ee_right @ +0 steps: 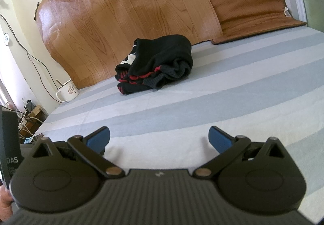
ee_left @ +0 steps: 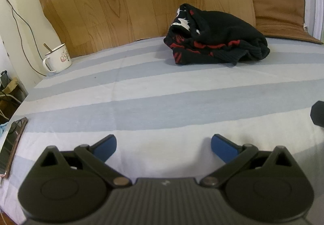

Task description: Fold small clothes

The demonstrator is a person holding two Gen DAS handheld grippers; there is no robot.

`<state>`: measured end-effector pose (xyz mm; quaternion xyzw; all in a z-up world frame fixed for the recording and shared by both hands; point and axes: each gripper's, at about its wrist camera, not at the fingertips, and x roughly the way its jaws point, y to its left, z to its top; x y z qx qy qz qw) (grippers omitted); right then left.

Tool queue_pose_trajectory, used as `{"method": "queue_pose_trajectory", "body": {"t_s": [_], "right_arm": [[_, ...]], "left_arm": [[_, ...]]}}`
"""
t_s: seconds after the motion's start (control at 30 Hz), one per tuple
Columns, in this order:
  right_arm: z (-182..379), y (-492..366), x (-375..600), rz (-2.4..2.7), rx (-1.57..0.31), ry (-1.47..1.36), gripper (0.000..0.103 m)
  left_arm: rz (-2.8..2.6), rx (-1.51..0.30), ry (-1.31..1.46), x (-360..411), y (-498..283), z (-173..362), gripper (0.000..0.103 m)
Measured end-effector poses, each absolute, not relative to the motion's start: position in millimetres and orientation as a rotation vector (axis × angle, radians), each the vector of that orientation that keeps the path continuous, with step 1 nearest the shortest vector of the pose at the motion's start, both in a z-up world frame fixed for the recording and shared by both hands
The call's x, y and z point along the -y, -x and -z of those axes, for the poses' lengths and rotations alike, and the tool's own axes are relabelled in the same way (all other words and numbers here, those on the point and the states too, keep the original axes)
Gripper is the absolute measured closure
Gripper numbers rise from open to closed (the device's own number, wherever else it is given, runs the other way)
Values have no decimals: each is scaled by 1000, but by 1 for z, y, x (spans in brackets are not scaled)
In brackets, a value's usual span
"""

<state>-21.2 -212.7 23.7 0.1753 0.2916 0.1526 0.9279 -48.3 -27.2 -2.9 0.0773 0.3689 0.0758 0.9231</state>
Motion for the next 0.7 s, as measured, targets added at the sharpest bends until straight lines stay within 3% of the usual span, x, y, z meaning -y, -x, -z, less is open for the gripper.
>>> {"method": "queue_pose_trajectory", "body": {"t_s": [0.7], "right_arm": [[-24,22,213,-316,-594,-359,0]], "left_arm": [[-148,-760,-155,27,52,-1,0]]}}
